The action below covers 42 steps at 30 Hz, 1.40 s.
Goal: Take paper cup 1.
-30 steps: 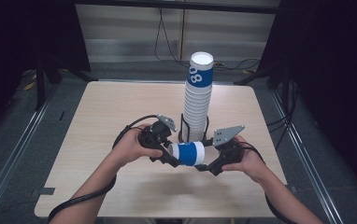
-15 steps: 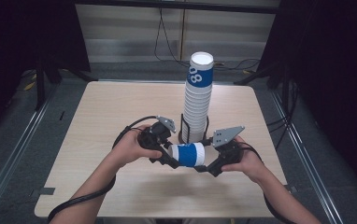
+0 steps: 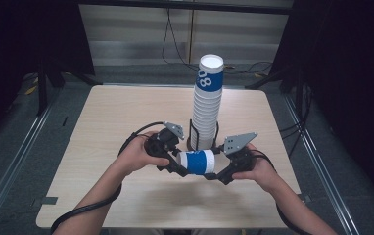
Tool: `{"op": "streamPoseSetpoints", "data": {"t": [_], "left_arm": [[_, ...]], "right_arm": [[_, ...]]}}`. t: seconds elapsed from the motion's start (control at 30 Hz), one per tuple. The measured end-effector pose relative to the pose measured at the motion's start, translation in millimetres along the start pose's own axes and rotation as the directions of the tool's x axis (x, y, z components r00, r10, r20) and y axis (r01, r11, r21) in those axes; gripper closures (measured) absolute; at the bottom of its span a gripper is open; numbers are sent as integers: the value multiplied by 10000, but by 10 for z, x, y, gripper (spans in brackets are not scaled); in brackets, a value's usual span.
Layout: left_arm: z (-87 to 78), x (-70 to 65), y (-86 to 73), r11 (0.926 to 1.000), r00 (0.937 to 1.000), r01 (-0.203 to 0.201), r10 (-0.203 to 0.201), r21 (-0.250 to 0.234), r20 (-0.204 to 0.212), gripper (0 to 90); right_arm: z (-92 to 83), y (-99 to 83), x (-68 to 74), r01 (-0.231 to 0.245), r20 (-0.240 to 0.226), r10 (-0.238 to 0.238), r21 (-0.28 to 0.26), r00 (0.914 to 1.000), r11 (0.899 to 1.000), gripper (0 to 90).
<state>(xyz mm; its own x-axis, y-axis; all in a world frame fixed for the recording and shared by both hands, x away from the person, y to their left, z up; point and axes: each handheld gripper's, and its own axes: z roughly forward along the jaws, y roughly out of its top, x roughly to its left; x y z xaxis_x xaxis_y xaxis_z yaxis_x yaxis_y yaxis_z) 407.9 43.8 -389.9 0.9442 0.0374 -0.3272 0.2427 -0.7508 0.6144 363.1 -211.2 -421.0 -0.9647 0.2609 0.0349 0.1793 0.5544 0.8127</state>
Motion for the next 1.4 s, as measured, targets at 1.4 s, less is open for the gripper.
{"op": "streamPoseSetpoints", "data": {"t": [1.4], "left_arm": [[168, -192, 173, 9557, 9514, -1264, 1927, 2658, -2403, 202]], "right_arm": [[-33, 67, -13, 160, 568, -254, 1606, 9981, 9869, 200]]}}
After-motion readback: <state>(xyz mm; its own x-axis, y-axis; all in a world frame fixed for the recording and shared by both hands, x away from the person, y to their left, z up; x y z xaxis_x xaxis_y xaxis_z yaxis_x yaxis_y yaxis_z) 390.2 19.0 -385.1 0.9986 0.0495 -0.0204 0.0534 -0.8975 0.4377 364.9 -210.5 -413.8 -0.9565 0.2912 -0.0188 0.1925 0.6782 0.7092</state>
